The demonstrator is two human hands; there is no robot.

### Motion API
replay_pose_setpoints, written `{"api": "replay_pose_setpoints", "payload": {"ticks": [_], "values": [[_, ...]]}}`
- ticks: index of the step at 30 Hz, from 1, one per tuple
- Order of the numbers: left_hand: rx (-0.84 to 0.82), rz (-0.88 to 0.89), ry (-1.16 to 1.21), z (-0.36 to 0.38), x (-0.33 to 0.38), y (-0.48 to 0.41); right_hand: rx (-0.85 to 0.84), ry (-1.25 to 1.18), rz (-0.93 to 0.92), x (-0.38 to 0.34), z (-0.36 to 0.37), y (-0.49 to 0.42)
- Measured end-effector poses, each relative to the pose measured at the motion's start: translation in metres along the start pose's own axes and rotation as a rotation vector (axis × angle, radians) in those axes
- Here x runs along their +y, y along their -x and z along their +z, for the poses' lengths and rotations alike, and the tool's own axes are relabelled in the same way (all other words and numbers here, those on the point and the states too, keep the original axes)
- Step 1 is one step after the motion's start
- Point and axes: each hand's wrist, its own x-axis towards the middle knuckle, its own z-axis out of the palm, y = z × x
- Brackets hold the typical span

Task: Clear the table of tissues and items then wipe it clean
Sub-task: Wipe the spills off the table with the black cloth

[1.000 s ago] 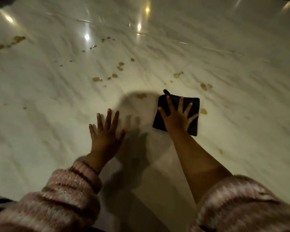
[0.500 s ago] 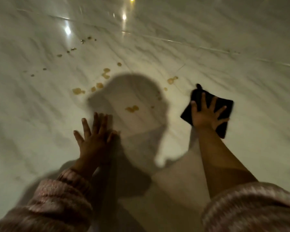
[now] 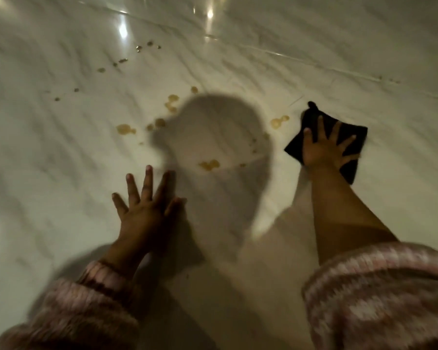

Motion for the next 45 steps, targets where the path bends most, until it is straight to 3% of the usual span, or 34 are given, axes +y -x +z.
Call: {"api": "replay_pose_setpoints", "payload": {"ticks": [4,7,9,11,15,17,20,24,26,30,32,34,36,41,43,45], "values": [[0.009,-0.009,-0.058,0.001,0.001,0.000,-0.024,0.067,-0.370,-0.044,0.020,0.037],[0.039,0.001,-0.066,0.003,-0.002,0.000,-0.020,0.186,-0.584,-0.017,0.027,0.078],[0.049,0.010,-0.062,0.005,-0.004,-0.001,0.009,0.171,-0.535,0.014,0.021,0.074],[0.055,0.011,-0.065,0.005,-0.006,-0.003,0.048,0.115,-0.353,0.034,0.010,0.044],[0.072,-0.004,-0.066,0.008,-0.007,-0.003,0.027,0.029,-0.072,0.005,-0.009,-0.030],[0.081,-0.010,-0.054,0.009,-0.008,-0.003,0.010,0.024,-0.144,-0.034,-0.004,-0.042],[0.089,-0.014,-0.067,0.008,-0.007,-0.004,-0.004,0.033,-0.463,-0.078,0.017,-0.007],[0.096,-0.025,-0.062,0.008,-0.006,-0.003,-0.047,0.153,-0.885,-0.049,0.032,0.056],[0.100,-0.028,-0.062,0.008,-0.006,-0.002,0.018,0.191,-0.901,-0.019,0.023,0.045],[0.106,-0.038,-0.043,0.009,-0.007,-0.002,-0.021,0.123,-0.516,-0.017,0.005,-0.011],[0.106,-0.034,0.017,0.007,-0.008,0.000,-0.042,0.106,-0.441,-0.043,0.008,-0.011],[0.123,-0.059,0.103,0.005,-0.010,0.009,-0.042,0.107,-0.547,-0.068,0.020,0.014],[0.136,-0.097,0.164,0.005,-0.013,0.026,-0.074,0.136,-0.769,-0.078,0.037,0.061],[0.148,-0.183,0.177,0.013,-0.034,0.076,-0.181,0.246,-1.372,-0.024,0.054,0.153],[0.113,-0.217,0.160,0.017,-0.042,0.095,-0.171,0.244,-1.314,-0.014,0.043,0.126],[0.086,-0.249,0.138,0.019,-0.048,0.115,-0.123,0.185,-1.075,-0.019,0.033,0.092]]}}
